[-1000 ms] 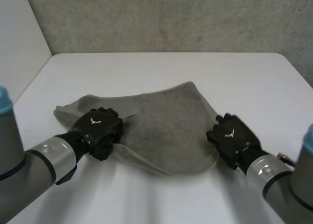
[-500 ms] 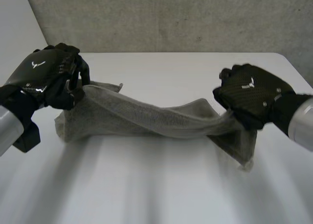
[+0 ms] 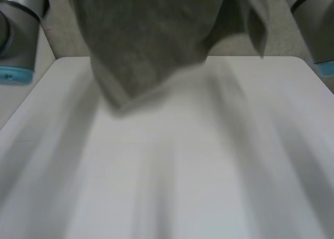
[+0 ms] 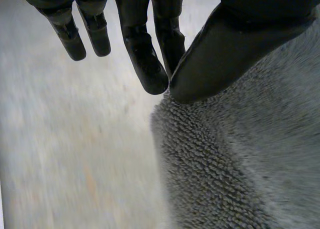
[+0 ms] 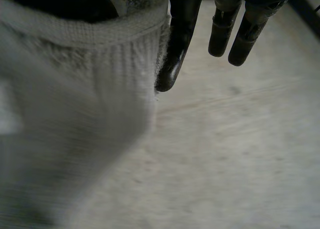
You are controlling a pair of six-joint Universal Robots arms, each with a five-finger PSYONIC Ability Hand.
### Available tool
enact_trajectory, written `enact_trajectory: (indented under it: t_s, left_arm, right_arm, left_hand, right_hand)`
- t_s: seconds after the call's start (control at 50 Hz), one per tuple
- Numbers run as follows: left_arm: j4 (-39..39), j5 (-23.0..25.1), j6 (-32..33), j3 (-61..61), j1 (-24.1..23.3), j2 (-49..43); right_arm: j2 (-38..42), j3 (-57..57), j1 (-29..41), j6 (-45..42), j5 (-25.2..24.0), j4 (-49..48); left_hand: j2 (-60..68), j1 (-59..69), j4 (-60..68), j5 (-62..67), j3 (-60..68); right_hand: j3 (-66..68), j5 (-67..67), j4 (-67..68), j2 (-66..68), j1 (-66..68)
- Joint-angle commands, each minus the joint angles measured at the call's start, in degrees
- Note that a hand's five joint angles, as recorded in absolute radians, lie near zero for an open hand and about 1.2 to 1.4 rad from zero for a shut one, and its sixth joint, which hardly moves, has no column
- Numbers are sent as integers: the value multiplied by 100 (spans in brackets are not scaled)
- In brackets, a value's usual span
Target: Fold the towel.
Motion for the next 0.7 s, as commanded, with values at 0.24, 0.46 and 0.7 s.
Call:
enact_trajectory:
  t_s: [0.24, 0.46, 0.7]
  left_arm:
    - [-152, 641, 78, -3465, 171, 420]
    - [-204, 712, 1544, -4584, -452, -460]
    - [-213, 632, 1871, -4690, -506, -241]
  right_arm:
    - [-89, 3629, -516, 986, -711, 2068]
    - [-123, 4783, -525, 924, -624, 1531]
    - [-739, 4871, -543, 1003, -571, 1681]
  left_hand:
    - [305, 910, -311, 422, -276]
    - [305, 910, -311, 422, -276]
    - [305, 910, -311, 422, -276]
  right_hand:
    - [-265, 240, -437, 350, 508]
    - [-265, 240, -437, 350, 508]
    - [-265, 240, -437, 350, 508]
